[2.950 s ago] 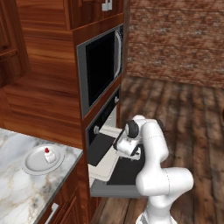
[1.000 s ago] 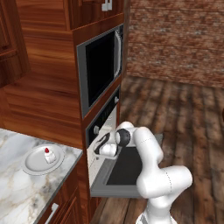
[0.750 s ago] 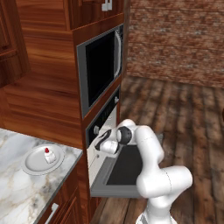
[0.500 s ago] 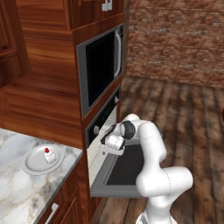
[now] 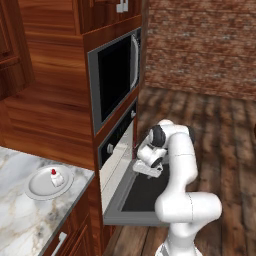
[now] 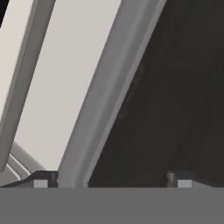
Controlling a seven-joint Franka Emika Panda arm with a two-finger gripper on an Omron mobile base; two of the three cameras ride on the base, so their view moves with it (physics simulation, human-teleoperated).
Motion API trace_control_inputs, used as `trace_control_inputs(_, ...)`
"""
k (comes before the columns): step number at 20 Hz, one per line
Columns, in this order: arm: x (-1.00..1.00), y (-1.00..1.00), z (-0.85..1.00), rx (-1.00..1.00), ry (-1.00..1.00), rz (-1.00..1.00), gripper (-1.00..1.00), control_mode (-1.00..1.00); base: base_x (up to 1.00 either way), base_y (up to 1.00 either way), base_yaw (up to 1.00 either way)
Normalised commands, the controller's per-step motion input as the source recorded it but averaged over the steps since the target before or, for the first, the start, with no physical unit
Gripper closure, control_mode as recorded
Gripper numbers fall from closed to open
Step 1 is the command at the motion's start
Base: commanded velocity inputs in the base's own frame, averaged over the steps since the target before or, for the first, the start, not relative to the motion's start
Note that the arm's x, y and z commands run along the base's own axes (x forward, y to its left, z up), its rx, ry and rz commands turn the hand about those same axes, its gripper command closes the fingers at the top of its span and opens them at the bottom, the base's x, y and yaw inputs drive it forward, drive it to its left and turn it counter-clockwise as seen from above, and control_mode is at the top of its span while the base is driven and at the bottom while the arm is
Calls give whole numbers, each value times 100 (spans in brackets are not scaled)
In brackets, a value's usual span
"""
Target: Take the baked cake out of the oven and place it on the plate for cooling. Then close the oven door.
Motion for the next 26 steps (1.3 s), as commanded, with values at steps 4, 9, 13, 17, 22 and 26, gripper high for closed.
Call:
trace_control_inputs(4,-70,-80,46,15,-10,0,-100,-100,0,0,0)
trace_control_inputs(9,-56,-74,54,13,-8,-1,-100,-100,0,0,0)
trace_control_inputs(13,-46,-65,60,10,-6,-5,-100,-100,0,0,0)
trace_control_inputs(17,-41,-64,61,9,-6,-7,-100,-100,0,0,0)
trace_control_inputs(22,-40,-68,59,9,-1,-8,-100,-100,0,0,0)
trace_control_inputs(26,-28,-62,18,6,0,-7,-100,-100,0,0,0)
